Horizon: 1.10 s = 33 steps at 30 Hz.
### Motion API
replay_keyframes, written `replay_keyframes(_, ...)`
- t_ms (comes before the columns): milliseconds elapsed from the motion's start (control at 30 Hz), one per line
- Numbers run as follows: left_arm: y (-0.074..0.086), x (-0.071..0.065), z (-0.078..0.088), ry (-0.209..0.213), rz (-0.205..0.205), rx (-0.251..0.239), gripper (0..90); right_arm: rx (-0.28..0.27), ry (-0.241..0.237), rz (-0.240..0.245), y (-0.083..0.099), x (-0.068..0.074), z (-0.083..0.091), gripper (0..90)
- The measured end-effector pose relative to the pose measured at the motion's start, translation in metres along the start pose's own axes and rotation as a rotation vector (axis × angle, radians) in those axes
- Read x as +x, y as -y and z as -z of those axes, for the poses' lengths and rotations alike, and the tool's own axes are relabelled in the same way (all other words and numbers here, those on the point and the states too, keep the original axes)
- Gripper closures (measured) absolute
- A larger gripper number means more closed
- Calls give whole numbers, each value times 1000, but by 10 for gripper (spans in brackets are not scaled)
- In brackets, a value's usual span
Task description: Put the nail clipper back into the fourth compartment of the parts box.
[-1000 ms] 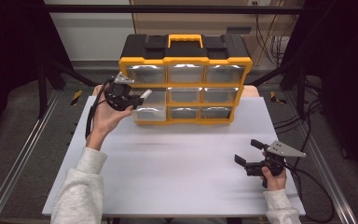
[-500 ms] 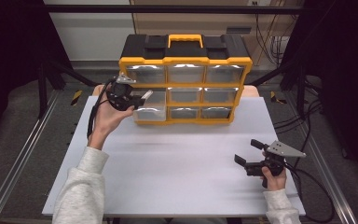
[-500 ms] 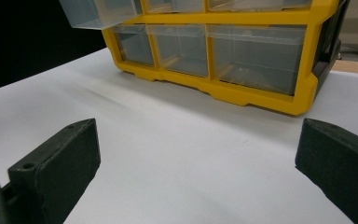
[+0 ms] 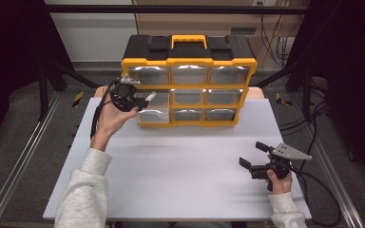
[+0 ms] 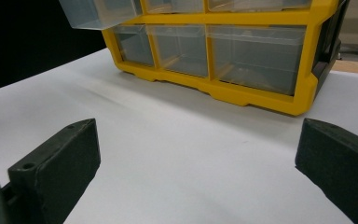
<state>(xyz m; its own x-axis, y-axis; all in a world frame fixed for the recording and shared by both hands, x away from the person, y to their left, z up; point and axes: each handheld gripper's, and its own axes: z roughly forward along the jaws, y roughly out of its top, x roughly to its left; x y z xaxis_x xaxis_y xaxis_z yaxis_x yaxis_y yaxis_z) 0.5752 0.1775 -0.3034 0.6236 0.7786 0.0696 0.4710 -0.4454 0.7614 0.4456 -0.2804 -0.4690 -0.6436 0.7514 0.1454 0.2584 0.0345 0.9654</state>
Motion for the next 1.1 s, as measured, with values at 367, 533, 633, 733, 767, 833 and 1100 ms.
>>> replay_keyframes(367, 1, 1, 8, -15, 13, -78, 688, 4, -1, -7, 0, 0, 0, 3)
replay_keyframes(533, 0, -2, 16, -14, 11, -129, 595, 4, 0, -7, 0, 0, 0, 3)
replay_keyframes(633, 0, -5, 20, -14, 11, -154, 525, 4, -1, -8, 0, 1, 0, 3)
replay_keyframes(733, 0, -8, 24, -9, 10, -173, 469, 4, 0, -7, 0, 0, 0, 3)
replay_keyframes(767, 1, -9, 25, -8, 9, -179, 444, 4, 0, -7, 0, 0, 0, 3)
replay_keyframes(833, 2, -11, 27, -6, 11, -198, 414, 4, 1, -8, 0, 1, 0, 3)
replay_keyframes(1100, 10, -17, 36, 9, 7, -235, 278, 4, 0, -7, 0, 1, 0, 3)
